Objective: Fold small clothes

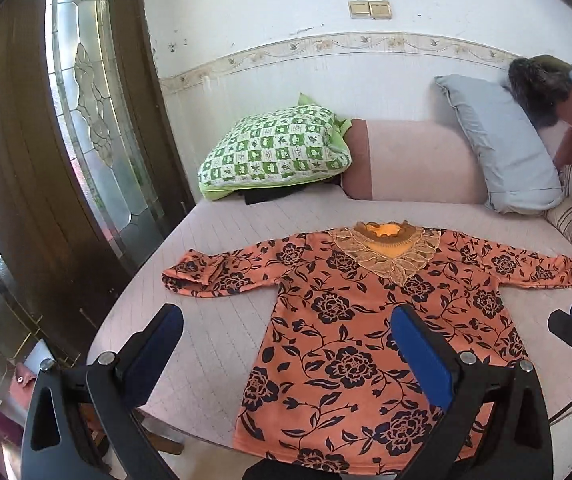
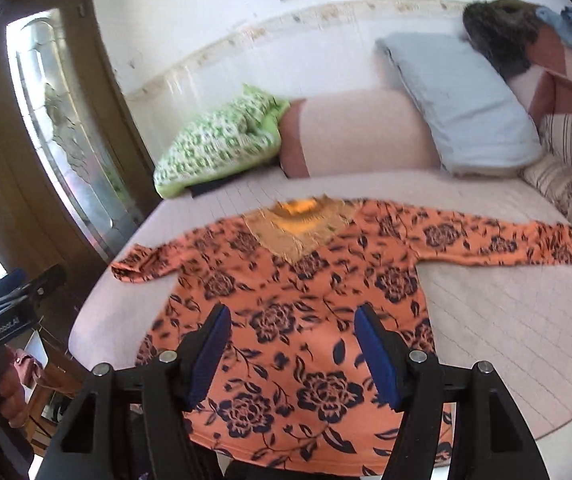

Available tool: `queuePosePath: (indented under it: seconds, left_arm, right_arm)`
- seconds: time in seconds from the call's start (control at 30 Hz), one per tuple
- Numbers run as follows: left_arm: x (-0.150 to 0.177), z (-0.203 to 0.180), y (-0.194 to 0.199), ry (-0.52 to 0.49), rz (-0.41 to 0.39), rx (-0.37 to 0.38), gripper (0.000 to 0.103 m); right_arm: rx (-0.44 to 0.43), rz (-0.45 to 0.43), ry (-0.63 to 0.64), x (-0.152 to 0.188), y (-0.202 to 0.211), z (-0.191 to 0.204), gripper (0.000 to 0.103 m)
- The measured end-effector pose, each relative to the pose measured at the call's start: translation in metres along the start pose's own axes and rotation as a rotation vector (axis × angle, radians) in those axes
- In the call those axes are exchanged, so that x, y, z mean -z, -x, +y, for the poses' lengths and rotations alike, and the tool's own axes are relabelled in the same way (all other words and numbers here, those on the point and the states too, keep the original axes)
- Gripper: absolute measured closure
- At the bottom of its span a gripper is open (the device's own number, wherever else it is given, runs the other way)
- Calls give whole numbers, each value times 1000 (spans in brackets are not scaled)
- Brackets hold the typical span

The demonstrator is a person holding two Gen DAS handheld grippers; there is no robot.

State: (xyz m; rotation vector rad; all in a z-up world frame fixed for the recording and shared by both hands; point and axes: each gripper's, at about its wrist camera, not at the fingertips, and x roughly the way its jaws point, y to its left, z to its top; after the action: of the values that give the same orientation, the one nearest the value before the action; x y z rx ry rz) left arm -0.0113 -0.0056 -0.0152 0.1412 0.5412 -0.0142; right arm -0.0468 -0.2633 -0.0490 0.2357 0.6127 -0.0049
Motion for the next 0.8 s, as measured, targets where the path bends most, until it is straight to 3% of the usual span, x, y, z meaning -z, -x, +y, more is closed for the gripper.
queuePosePath:
  seconds: [0.13,0.47,0.8]
  left_arm:
    - [3,-7,11,-22,5,13,0]
    - [-12,-20,49,-33,-94,13,0]
    - [-21,-16,31,-14,-76,21,0]
  right_arm:
    - [-15,-14,-2,1,7,0,35]
    - [-23,-70,21,-6,32,-4,35]
    - [-32,-62,60,-22,22,14,35]
